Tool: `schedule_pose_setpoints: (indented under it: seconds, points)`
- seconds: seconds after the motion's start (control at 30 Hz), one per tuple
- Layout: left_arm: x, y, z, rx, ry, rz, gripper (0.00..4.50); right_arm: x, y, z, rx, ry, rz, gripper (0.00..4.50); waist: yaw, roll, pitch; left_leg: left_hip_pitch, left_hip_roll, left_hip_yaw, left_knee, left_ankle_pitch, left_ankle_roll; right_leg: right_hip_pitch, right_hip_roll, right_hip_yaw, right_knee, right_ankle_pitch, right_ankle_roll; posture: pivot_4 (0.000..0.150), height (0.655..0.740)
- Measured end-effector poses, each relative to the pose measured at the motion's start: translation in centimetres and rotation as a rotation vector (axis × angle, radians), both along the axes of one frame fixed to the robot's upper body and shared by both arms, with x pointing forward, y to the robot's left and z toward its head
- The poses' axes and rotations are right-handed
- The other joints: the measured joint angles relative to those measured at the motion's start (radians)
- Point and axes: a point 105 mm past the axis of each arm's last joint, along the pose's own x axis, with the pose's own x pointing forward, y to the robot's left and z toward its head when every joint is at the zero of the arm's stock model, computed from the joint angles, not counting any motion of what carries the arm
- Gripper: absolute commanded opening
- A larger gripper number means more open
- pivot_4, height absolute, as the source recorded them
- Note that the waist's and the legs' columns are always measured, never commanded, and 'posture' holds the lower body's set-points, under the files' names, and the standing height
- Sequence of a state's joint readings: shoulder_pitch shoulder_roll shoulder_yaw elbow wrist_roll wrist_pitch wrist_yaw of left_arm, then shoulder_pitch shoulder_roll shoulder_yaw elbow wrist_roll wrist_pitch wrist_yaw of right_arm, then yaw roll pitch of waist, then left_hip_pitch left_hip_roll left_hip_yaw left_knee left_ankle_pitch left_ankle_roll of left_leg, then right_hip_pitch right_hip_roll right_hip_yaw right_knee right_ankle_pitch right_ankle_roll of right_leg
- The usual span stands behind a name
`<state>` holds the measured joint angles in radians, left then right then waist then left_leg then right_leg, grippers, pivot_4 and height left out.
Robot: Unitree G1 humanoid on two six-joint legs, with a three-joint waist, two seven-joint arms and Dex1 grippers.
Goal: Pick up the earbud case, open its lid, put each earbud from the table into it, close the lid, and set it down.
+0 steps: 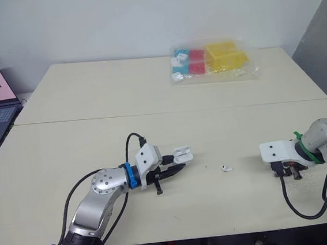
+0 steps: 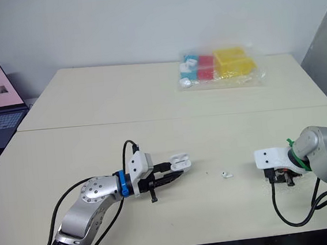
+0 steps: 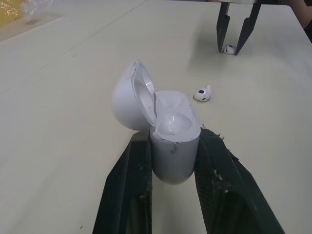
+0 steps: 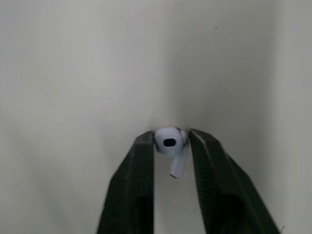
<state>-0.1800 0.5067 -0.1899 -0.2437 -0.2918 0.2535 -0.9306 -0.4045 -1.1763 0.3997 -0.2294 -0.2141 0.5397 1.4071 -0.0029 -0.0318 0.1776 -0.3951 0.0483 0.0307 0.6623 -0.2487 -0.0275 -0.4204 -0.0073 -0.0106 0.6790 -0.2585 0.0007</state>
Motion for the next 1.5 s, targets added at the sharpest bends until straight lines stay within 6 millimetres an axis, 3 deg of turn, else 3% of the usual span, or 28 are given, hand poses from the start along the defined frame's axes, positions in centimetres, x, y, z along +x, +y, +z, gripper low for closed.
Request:
schedule_pose_setpoints:
  seconds: [0.4,0.5,0.67,0.87,0.97,1.23,1.5]
  points:
    - [0.1,0.0,-0.1,-0.004,0.004,0.003,0.80,0.1,0.4,0.2,0.034,0.005,0.013,0.43,0.000,0.000,0.000,0.000,0.000,0.000,0.000,0.000,0.000,0.000,0.000,0.000,0.000,0.000,0.000,0.150,0.7378]
    - [0.2,-0.5,0.6,-0.044,0.000,-0.007,0.80,0.2,3.2,2.8,0.203,-0.054,0.085,0.43,-0.001,0.000,0.000,0.000,0.000,-0.001,0.000,0.000,0.000,-0.001,0.001,0.000,0.001,0.000,0.000,0.150,0.7378]
    - [1.0,-1.3,2.8,-0.140,-0.015,-0.013,0.80,0.5,9.0,9.2,0.627,-0.231,0.135,0.43,0.001,0.000,0.000,-0.001,0.000,-0.002,0.000,0.000,0.000,0.001,0.001,-0.001,0.001,0.000,0.000,0.150,0.7378]
    - [1.7,-2.2,5.0,-0.258,-0.027,-0.009,0.80,0.4,14.3,12.9,1.156,-0.317,0.068,0.43,0.001,-0.001,0.000,-0.002,-0.001,-0.002,0.000,0.000,0.000,0.000,0.000,0.000,0.001,0.001,0.001,0.150,0.7378]
    - [1.7,-2.5,5.7,-0.277,-0.038,-0.030,0.80,0.5,15.7,14.1,1.301,-0.396,0.027,0.43,0.000,-0.001,0.000,-0.002,0.000,-0.002,0.000,0.000,0.000,0.000,0.000,0.000,0.000,0.001,0.001,0.150,0.7378]
    - [1.9,-2.8,6.3,-0.279,-0.035,-0.043,0.80,1.1,15.9,13.2,1.374,-0.457,-0.100,0.43,0.000,-0.001,0.000,-0.002,0.000,-0.002,0.000,0.000,0.000,0.000,0.001,-0.001,0.001,0.001,0.001,0.150,0.7378]
    - [1.9,-2.7,6.2,-0.278,-0.010,-0.040,0.80,0.9,16.6,12.4,1.343,-0.455,-0.066,0.43,-0.003,0.000,0.000,-0.002,0.000,-0.002,0.000,0.000,0.000,0.000,0.002,-0.001,0.000,0.000,0.001,0.150,0.7378]
